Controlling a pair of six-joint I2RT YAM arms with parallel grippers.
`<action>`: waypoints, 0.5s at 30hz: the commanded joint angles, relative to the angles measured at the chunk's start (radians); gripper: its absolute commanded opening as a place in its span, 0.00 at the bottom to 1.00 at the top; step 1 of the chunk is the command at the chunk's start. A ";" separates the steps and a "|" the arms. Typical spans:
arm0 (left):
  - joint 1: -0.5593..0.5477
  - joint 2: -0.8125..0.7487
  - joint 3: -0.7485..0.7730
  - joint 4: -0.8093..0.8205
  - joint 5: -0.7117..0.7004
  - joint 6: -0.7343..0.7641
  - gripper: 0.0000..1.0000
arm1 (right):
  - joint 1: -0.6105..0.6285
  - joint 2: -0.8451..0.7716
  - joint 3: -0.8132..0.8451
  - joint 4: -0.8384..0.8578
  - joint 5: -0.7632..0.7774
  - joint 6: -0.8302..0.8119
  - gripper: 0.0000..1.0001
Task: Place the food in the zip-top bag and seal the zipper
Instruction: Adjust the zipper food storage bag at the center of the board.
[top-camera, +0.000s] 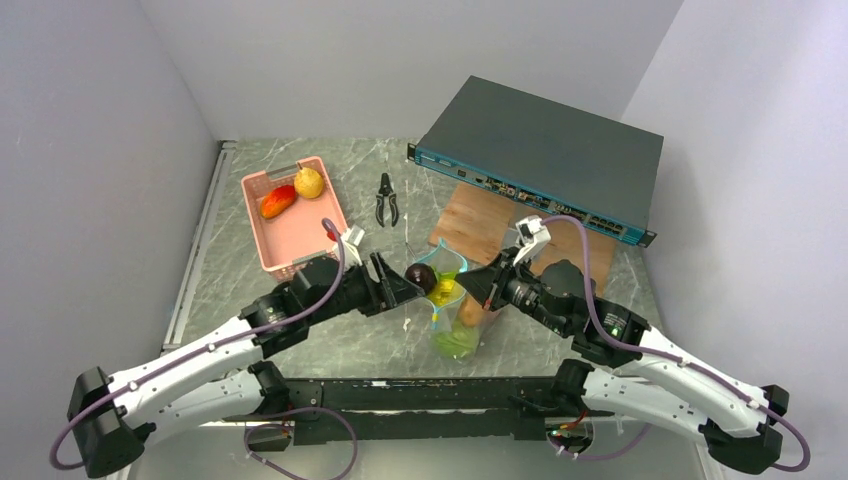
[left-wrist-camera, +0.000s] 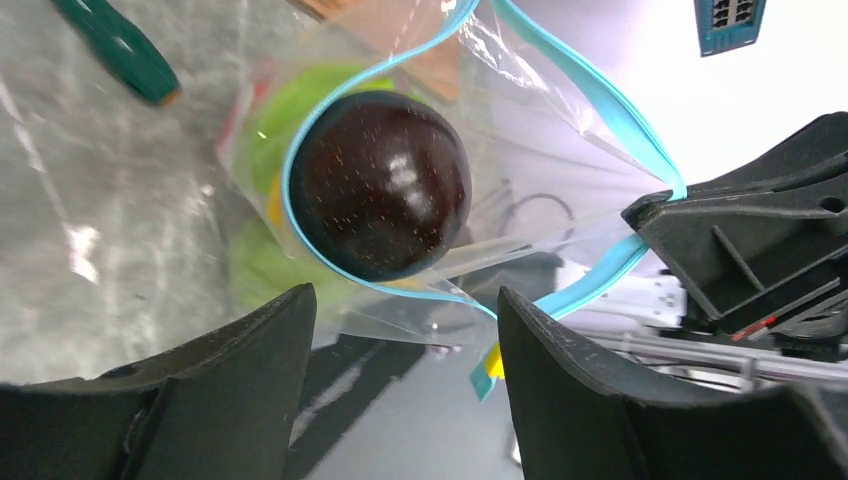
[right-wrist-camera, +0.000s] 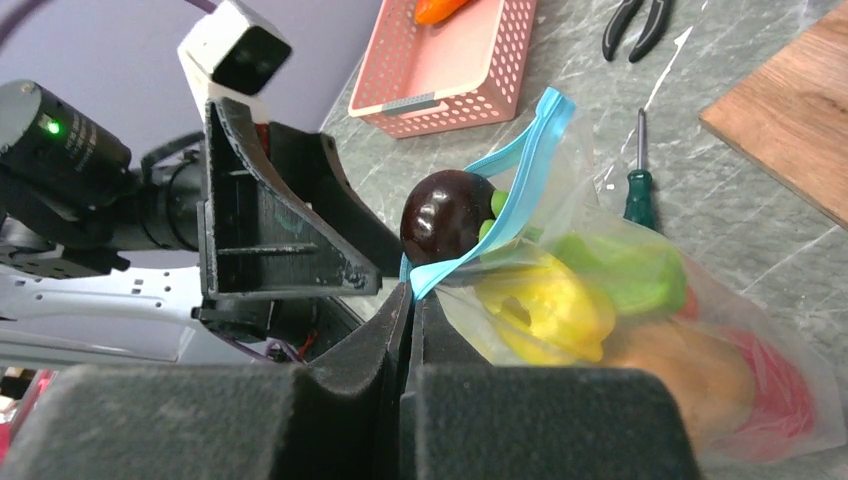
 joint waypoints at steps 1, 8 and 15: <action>-0.079 0.023 -0.034 0.241 -0.034 -0.352 0.72 | 0.003 -0.032 0.000 0.115 -0.017 -0.007 0.00; -0.182 0.081 -0.017 0.205 -0.193 -0.483 0.70 | 0.003 -0.058 -0.002 0.103 -0.014 -0.013 0.00; -0.194 0.128 0.001 0.167 -0.269 -0.513 0.63 | 0.004 -0.070 -0.002 0.096 -0.014 -0.019 0.00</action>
